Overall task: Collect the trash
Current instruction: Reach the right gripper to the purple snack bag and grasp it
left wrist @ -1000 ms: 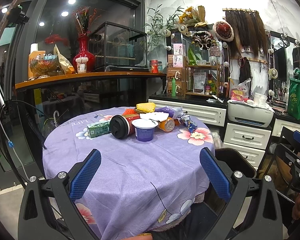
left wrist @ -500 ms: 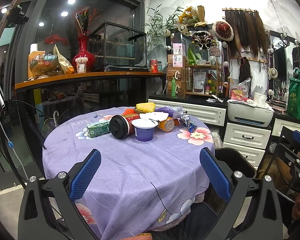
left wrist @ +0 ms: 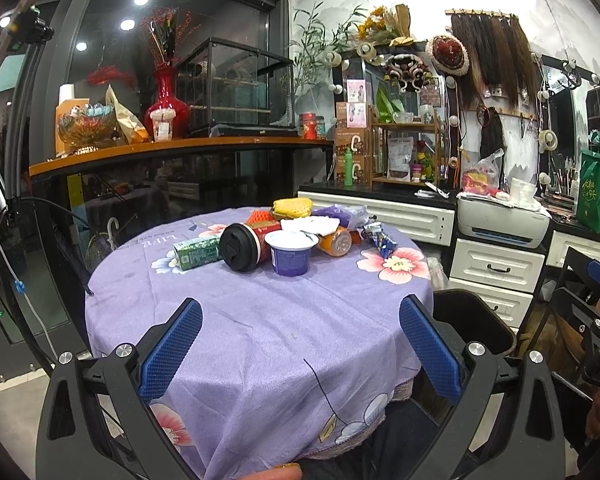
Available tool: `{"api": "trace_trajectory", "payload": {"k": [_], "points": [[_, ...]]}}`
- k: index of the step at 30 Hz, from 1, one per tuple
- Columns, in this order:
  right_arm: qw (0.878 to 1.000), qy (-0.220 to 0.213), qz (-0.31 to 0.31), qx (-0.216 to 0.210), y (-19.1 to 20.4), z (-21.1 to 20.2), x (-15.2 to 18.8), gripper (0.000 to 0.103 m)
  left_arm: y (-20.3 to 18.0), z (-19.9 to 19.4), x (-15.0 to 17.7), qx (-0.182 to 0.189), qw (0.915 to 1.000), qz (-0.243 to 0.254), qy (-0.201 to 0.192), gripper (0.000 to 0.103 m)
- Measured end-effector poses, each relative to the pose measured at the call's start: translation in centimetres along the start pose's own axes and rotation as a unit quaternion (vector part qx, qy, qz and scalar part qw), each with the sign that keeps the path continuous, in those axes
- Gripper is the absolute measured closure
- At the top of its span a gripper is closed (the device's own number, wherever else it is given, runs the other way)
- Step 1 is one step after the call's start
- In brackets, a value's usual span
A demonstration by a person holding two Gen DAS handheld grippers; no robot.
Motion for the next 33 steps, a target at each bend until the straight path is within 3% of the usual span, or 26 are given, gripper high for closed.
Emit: {"api": "trace_trajectory", "payload": {"k": [4,8,13,17,20,28,33], "points": [[1.000,0.014,-0.006,-0.007,0.3,0.8,0.4,0.005,0.9,1.3,0.4,-0.011,0.9997,-0.004,0.020,0.005],[0.996,0.061,-0.014,-0.058,1.5,3.2,1.4,0.005,2.1,3.6,1.2,-0.010,0.9978,-0.007,0.065,0.005],[0.986,0.090,-0.070,-0.119,4.5,8.4,2.0,0.005,3.9,7.4,2.0,-0.013,0.9935,0.001,0.113,0.005],[0.978,0.126,-0.066,-0.150,6.4,13.8,2.2,0.005,4.9,10.3,1.6,-0.014,0.9905,-0.007,0.136,0.005],[0.977,0.136,-0.043,-0.160,7.2,16.9,1.8,0.005,5.5,12.4,1.3,-0.017,0.9867,-0.011,0.161,0.005],[0.971,0.154,-0.061,-0.171,8.1,23.4,-0.4,0.005,6.8,16.2,-0.5,-0.026,0.9804,-0.002,0.195,0.005],[0.976,0.144,-0.070,-0.149,6.4,28.1,-3.1,0.005,6.3,17.7,-2.1,-0.020,0.9793,0.002,0.201,0.005]]}}
Point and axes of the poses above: each gripper's, at about its wrist camera, not at the fingertips, and z roughly the way its jaws point, y to its left, x to its underside, the point moved 7 cm from there along z, roughly the way its jaws point, and after that the axes turned 12 degrees about -z, right-handed, at the moved point
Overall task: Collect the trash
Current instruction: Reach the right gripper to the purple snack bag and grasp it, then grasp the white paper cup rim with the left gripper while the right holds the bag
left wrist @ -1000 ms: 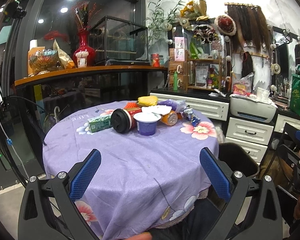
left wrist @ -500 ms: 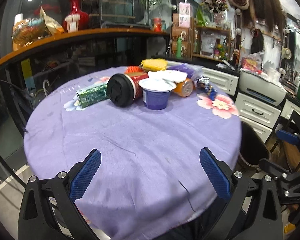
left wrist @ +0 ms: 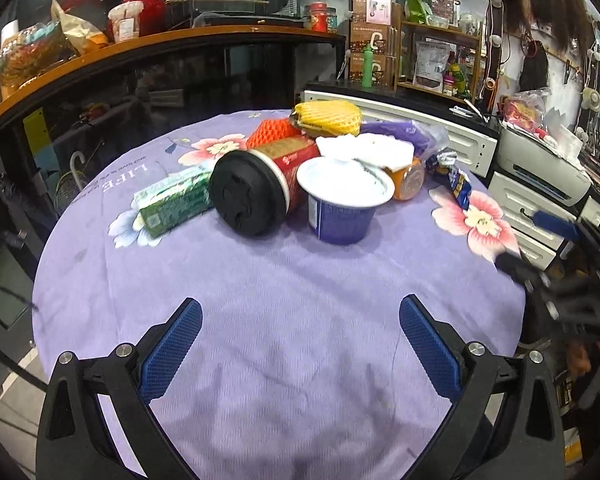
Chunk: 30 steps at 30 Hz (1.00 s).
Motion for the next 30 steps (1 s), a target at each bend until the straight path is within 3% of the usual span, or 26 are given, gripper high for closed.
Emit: {"api": "trace_trajectory", "payload": {"k": [9,16,18,22,24,26,30], "points": [[1.000,-0.017,-0.011,0.019,-4.6,5.4,-6.2,0.006,-1.6,0.9,-1.7,0.019,0.9998,-0.003,0.007,0.005],[0.997,-0.008,-0.066,0.044,-4.9,9.0,-9.2,0.016,-2.8,1.6,-2.7,0.037,0.9992,-0.008,0.013,0.005],[0.993,0.001,-0.095,0.066,-4.9,10.2,-9.5,0.023,-3.1,2.0,-2.9,0.037,0.9991,-0.007,0.017,0.005],[0.985,0.002,-0.149,0.090,-4.7,11.1,-9.8,0.046,-3.5,2.7,-3.1,0.042,0.9989,-0.003,0.022,0.005],[0.981,0.006,-0.169,0.097,-4.8,11.6,-9.6,0.064,-3.5,3.1,-3.2,0.044,0.9986,-0.008,0.027,0.005],[0.980,0.011,-0.174,0.095,-4.8,11.9,-9.4,0.076,-3.7,3.5,-3.4,0.050,0.9982,-0.014,0.031,0.005],[0.983,0.002,-0.164,0.087,-5.0,11.3,-9.8,0.088,-4.6,4.1,-3.8,0.049,0.9984,0.006,0.028,0.005]]}}
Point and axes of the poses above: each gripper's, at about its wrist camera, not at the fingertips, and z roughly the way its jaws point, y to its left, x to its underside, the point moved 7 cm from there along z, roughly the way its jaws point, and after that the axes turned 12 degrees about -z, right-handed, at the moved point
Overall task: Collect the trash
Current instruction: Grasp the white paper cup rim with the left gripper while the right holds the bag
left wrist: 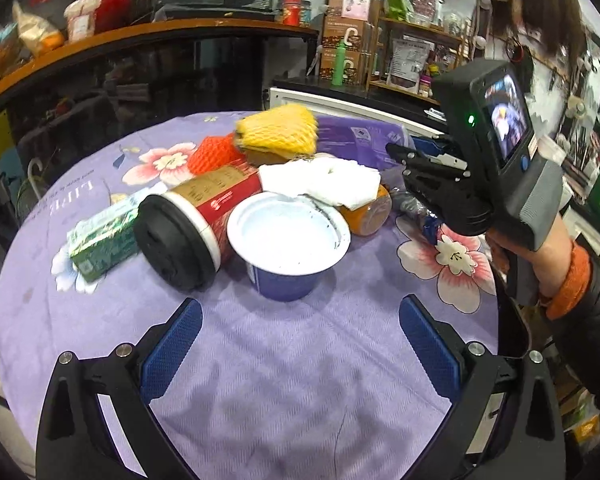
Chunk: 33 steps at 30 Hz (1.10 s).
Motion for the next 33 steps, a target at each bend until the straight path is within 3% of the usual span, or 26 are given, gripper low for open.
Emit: {"api": "trace_trajectory", "payload": {"k": [6,13,18,22,26,29,33], "points": [[0.999,-0.017,0.026,-0.009,-1.7,-2.2,-0.8,0.092,-0.7,1.1,-0.7,-0.027,0.9990,0.035,-0.014,0.006],[0.997,-0.038,0.058,-0.026,-3.2,-5.2,-0.9,0.092,-3.0,4.3,-1.8,-0.059,0.9901,0.126,0.014,0.030],[0.996,-0.041,0.070,-0.024,-3.9,-6.6,-0.5,0.092,-4.2,6.3,-1.8,-0.074,0.9795,0.183,0.043,0.039],[0.995,-0.043,0.083,-0.032,-4.1,-7.3,0.1,0.092,-4.6,7.8,-1.3,-0.086,0.9739,0.200,0.065,0.061],[0.994,-0.043,0.090,-0.034,-4.1,-7.9,0.6,0.092,-4.2,8.4,-0.9,-0.082,0.9752,0.189,0.080,0.084],[0.993,-0.044,0.098,-0.039,-4.2,-8.1,1.0,0.092,-3.7,7.9,-0.7,-0.068,0.9796,0.171,0.079,0.091],[0.992,-0.045,0.113,-0.046,-4.2,-8.3,1.6,0.092,-3.2,6.7,-0.3,-0.056,0.9850,0.150,0.064,0.092]]}}
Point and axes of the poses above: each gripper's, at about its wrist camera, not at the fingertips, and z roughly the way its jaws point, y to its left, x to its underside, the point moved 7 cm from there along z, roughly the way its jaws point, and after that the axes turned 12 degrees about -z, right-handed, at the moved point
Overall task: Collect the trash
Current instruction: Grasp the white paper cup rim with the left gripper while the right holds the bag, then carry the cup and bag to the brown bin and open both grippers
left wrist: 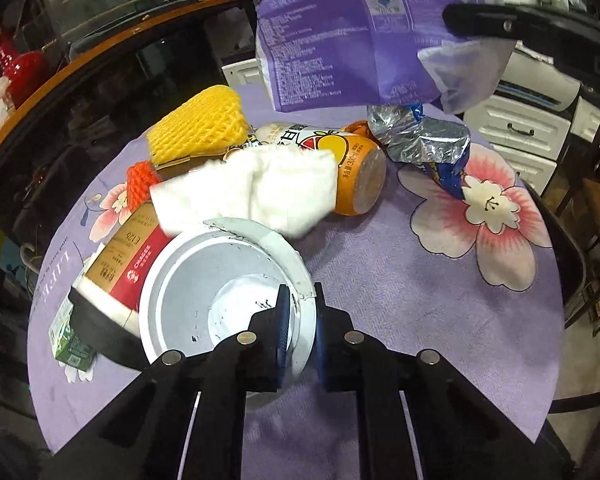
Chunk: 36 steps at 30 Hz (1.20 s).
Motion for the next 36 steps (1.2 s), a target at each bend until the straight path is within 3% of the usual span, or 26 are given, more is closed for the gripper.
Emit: {"api": "trace_trajectory", "payload": {"k": [6,11,16,22,29,33,36], "points": [[1.000,-0.004,0.011,-0.002,0.2,-0.9,1.2,0.092,0.6,-2.7,0.8,0.025,0.9977,-0.050,-0.038,0.095],[0.999,-0.015,0.038,-0.008,-0.5,-2.6,2.4,0.092,0.7,-5.0,2.2,0.073,0.9902,-0.107,-0.052,0.095],[0.996,-0.029,0.079,0.002,-2.8,-5.4,4.4,0.092,-0.8,-6.9,2.3,0.107,0.9844,-0.122,-0.066,0.095],[0.992,-0.019,0.117,0.053,-7.9,-8.6,8.6,0.092,-5.4,-8.7,0.8,0.155,0.9776,-0.113,-0.086,0.095],[0.975,0.064,0.172,0.123,-13.9,-9.7,18.2,0.092,-15.0,-9.3,-1.6,0.225,0.9673,-0.071,-0.094,0.095],[0.962,0.137,0.195,0.134,-15.1,-8.4,24.9,0.092,-20.5,-9.0,-2.5,0.249,0.9633,-0.040,-0.092,0.095],[0.948,0.192,0.223,0.118,-14.7,-6.3,30.3,0.092,-25.0,-7.6,-2.8,0.262,0.9616,-0.018,-0.078,0.095]]}}
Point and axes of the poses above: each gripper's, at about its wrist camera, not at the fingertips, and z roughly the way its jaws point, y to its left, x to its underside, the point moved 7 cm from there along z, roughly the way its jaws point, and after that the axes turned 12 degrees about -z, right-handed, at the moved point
